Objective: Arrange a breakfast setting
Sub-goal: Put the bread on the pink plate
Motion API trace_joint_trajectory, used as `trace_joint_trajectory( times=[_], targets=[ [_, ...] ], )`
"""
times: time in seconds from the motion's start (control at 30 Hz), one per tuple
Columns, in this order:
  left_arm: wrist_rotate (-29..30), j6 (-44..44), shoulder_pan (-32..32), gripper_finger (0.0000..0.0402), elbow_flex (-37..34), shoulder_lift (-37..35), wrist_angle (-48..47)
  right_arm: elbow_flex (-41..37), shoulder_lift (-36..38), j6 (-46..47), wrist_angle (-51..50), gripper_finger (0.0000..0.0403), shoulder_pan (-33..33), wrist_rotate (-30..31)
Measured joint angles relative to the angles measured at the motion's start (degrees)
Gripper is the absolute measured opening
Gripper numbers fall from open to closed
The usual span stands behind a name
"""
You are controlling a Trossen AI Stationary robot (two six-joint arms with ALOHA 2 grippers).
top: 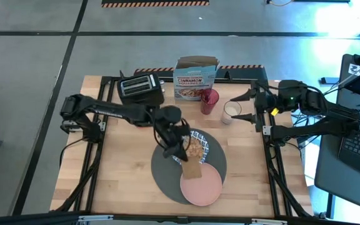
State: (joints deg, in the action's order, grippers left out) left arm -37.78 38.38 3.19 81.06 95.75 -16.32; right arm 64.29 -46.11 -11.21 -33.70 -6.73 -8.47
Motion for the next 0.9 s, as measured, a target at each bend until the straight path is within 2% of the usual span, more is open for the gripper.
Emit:
trace_joint_trajectory(
  times=[0.13, 0.27, 0.4, 0.5, 0.7, 0.9],
  targets=[
    [-1.15, 3.73, 1.94, 0.0026, 0.0, 2.86, 7.37, -0.02, -0.11, -1.17, -0.76, 0.0248, -0.03, 0.45],
    [-4.69, 7.97, 1.82, 0.0026, 0.0, 6.38, 14.44, -0.02, -0.04, -2.59, -2.06, 0.0248, -0.03, 0.48],
    [-8.0, 8.91, 1.18, 0.0026, 0.0, 9.92, 16.49, -0.04, -0.21, -3.29, -3.73, 0.0248, -0.03, 0.87],
    [-10.13, 8.91, 0.29, 0.0026, 0.0, 12.27, 16.57, -0.04, -0.43, -3.94, -4.67, 0.0248, -0.03, 3.3],
    [-7.99, 4.99, 0.64, 0.0026, 0.0, 14.91, 17.83, -0.07, -0.44, -2.68, -5.0, 0.0248, -0.03, 8.86],
    [-1.87, 3.26, 1.76, 0.0026, 0.0, 16.93, 18.51, -0.07, -0.46, -0.9, -4.98, 0.0248, -0.03, 8.98]
  ],
)
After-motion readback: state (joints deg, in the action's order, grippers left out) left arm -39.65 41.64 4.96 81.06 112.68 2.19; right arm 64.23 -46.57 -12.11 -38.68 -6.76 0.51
